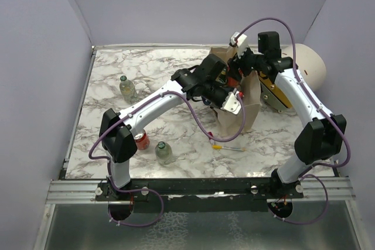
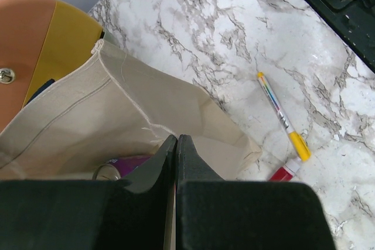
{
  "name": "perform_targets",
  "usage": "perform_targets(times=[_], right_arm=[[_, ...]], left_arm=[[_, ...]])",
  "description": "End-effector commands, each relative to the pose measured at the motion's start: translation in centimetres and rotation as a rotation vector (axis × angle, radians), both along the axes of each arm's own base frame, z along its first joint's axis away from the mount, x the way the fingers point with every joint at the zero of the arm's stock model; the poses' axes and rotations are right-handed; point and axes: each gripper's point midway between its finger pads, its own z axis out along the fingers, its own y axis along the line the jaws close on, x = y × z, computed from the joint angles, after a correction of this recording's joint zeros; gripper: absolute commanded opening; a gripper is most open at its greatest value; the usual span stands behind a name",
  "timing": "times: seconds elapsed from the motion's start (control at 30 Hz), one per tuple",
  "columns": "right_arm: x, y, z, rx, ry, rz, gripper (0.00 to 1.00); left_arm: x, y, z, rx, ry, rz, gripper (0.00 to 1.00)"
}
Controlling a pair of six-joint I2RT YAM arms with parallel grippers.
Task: Place the beverage into the canvas bag
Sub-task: Place the drink in the canvas bag.
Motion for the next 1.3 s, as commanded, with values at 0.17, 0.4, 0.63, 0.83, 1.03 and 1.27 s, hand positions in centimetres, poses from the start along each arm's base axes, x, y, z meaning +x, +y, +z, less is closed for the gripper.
perform_targets(times=[0.17, 0.4, 0.63, 0.83, 1.03, 1.27], right_arm=[[0.5, 1.7, 6.4, 0.087, -0.217, 0.104, 0.11], [-1.4, 2.3, 6.3, 0.074, -0.191, 0.198, 0.11], [-4.2, 2.4, 5.7, 0.068, -0.174, 0.276, 0.1], [-6.4, 3.9, 5.1, 0.114, -0.198, 0.426, 0.1], [-7.4, 4.6, 3.4, 0.117, -0.2, 0.532, 0.1], [-7.8, 4.8, 1.0, 0.108, -0.177, 0.58, 0.1]], left_arm=[[-0.7, 0.2, -1.9, 0.044, -0.02, -0.077, 0.0], [-1.0, 0.4, -2.1, 0.037, -0.033, -0.101, 0.0], [-1.4, 0.6, -2.1, 0.031, -0.026, -0.11, 0.0], [-1.7, 0.4, -1.5, 0.005, 0.001, -0.097, 0.0], [-2.1, 0.7, -1.3, -0.006, 0.01, -0.095, 0.0], [-2.2, 0.7, -1.0, -0.022, 0.024, -0.074, 0.0]])
